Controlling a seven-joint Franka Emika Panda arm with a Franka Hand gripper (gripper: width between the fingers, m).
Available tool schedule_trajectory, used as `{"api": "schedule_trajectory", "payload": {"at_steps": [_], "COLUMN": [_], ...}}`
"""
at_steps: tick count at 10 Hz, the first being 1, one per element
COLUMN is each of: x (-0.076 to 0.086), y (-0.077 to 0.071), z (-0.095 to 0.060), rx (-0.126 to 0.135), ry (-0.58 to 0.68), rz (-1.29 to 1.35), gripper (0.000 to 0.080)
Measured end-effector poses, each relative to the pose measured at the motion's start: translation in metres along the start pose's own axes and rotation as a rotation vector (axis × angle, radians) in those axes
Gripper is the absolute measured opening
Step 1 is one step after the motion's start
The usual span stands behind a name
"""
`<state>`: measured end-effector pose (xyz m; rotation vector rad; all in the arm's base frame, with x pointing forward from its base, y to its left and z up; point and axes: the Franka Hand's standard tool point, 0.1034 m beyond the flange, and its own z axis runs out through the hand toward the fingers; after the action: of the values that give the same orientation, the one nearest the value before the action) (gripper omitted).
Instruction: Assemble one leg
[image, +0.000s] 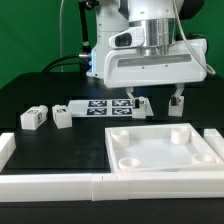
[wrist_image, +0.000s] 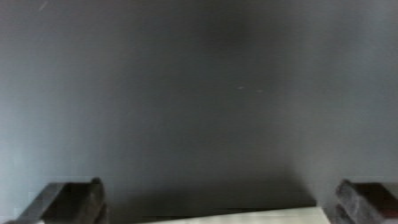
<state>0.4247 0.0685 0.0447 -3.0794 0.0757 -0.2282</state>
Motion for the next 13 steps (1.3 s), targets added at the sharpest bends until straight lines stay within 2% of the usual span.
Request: {"api": "schedule_trajectory", "payload": {"at_steps": [2,4,5,7,8,9,10,13], "x": [0.000,-0.006,-0.017,-0.027,-0.038,-0.045,-0.040,-0.042], "y": [0.001,-0.002,-0.012,-0.031,-0.040,-0.048,-0.045,-0.042], "z": [0.000,0.001,0.003,0.003,0.005,0.003,0.001,0.000], "rx": [0.002,0.003,0.005,0.013,0.010,0.005,0.009,0.022], "ry": [0.000,0.012,0.005,-0.005,-0.054,-0.192,-0.285,-0.557], "rz": [0.166,0.174,0.174,0.145,0.142,0.136,0.112,0.125], "gripper": [0.0649,0.0649,0.0649,0.0649,0.0649,0.0649,0.0649,0.0649]}}
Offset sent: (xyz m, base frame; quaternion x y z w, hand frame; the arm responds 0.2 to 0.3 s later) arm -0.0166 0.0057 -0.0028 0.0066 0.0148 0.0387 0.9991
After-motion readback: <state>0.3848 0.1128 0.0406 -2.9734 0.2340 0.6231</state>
